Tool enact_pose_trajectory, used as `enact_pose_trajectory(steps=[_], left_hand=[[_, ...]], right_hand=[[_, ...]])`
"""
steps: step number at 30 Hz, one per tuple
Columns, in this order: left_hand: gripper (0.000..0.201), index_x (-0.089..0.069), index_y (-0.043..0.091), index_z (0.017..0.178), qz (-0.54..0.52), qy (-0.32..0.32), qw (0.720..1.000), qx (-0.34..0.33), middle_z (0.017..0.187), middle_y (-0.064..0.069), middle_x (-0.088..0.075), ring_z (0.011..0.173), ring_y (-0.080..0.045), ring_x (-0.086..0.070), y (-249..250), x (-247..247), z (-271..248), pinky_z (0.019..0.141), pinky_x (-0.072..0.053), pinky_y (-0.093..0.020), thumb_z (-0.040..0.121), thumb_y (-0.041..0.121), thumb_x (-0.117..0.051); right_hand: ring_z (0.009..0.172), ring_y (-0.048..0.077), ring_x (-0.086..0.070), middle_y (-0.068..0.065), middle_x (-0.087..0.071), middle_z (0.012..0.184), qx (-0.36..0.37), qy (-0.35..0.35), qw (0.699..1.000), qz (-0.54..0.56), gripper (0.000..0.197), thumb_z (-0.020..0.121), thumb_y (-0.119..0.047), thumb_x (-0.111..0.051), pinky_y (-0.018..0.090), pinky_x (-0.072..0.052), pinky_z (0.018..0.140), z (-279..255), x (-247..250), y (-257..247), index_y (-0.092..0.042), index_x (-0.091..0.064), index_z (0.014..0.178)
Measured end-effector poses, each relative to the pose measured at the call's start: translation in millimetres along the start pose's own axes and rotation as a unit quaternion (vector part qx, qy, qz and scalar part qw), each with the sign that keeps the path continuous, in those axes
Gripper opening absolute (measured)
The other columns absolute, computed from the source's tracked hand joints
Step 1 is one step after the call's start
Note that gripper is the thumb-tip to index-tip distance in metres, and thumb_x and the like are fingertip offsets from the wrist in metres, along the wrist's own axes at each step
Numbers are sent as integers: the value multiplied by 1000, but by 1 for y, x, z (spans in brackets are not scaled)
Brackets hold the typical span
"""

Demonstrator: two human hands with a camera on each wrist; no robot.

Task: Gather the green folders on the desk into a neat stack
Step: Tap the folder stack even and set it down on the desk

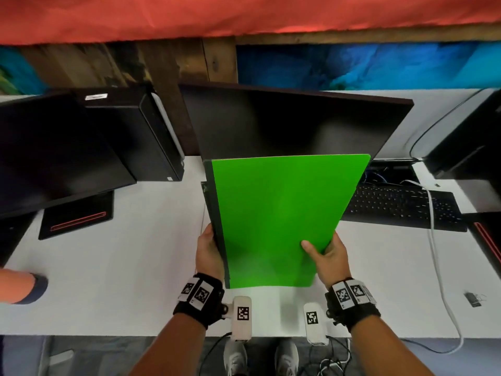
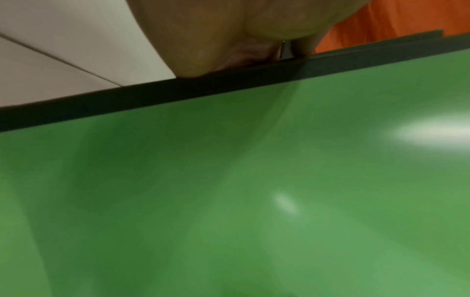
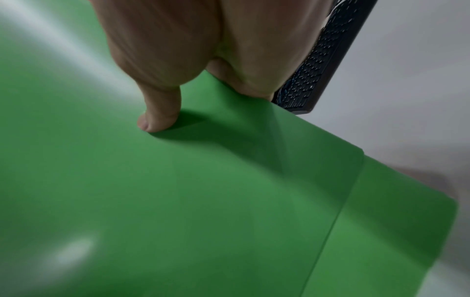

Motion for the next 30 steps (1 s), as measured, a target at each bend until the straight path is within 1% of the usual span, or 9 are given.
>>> enact_pose_trajectory(steps=[4, 6, 8, 10, 13, 17, 22, 27, 30], left_hand=[[56, -71, 26, 92, 15, -15, 998, -56, 80, 11, -76, 75, -4, -71, 15, -2, 6, 62, -54, -20, 99, 43, -19], [52, -67, 29, 104, 58, -42, 991, -113, 94, 13, -75, 89, -3, -69, 27, -3, 6, 74, -54, -24, 83, 67, -38], [57, -61, 33, 112, 125, -69, 980, -142, 104, 14, -72, 99, -4, -65, 27, -4, 1, 83, -53, -28, 74, 73, -50], [41, -47, 37, 122, 199, -68, 963, -168, 114, 24, -64, 110, 3, -57, 24, 1, -9, 93, -47, -24, 86, 55, -41], [40, -33, 41, 125, 278, -86, 938, -187, 112, 45, -55, 109, 21, -49, 11, 4, -18, 89, -39, -2, 89, 23, -38], [39, -31, 50, 124, 379, -76, 902, -191, 124, 21, -54, 116, 7, -49, -7, 17, -16, 96, -40, -10, 91, 33, -41], [38, -36, 23, 131, 475, -61, 852, -211, 123, 2, -49, 110, 17, -41, -13, 24, -4, 91, -33, 0, 95, 32, -33], [21, -47, 12, 113, 531, -20, 812, -241, 103, -2, -49, 90, -10, -49, -7, 29, 0, 84, -49, -32, 95, 20, -39], [24, -52, 11, 110, 544, -27, 800, -252, 100, -2, -54, 88, -17, -54, -3, 31, 2, 81, -53, -37, 95, 25, -39]], right_hand=[[86, 2, -70, -19, -75, 88, -1, 3, 1000, 10, 39, 60, -35, -80, 23, -56, 81, 0, -2, -14, -26, -64, 95], [84, 0, -70, -21, -75, 86, 9, 3, 1000, 1, 30, 71, -14, -76, 18, -55, 79, 1, -1, -18, -24, -62, 95], [82, -2, -69, -17, -75, 84, 13, -5, 1000, -16, 36, 74, 5, -71, 18, -54, 76, 0, -1, -17, -21, -60, 97], [79, -7, -67, -11, -71, 90, 9, -15, 1000, -19, 39, 73, 9, -71, 14, -51, 73, -3, 3, -15, -14, -57, 101], [86, -3, -67, -8, -72, 94, 26, -34, 999, -26, 40, 75, 8, -69, 11, -51, 75, -3, 6, -20, -12, -57, 107], [66, -13, -62, -32, -67, 66, 43, -29, 995, -79, 29, 82, 3, -64, 5, -45, 63, -6, 1, -25, -24, -54, 82], [112, 15, -61, -2, -67, 113, 41, -29, 992, -113, 31, 88, -9, -58, 36, -46, 99, -7, 1, -11, -24, -52, 115], [121, 22, -54, 9, -60, 126, 39, -17, 989, -144, 43, 91, -13, -54, 42, -40, 106, -8, -1, -11, -10, -41, 133], [122, 22, -52, 9, -57, 130, 32, -12, 987, -155, 47, 92, -14, -52, 41, -39, 106, -6, -4, -15, -10, -36, 136]])
Point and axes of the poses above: each hand's wrist, its own z-axis towards the middle knuckle, its own x-axis out of the back of the hand, y = z × x, the point moved 10 cm from there along z, towards the middle knuckle
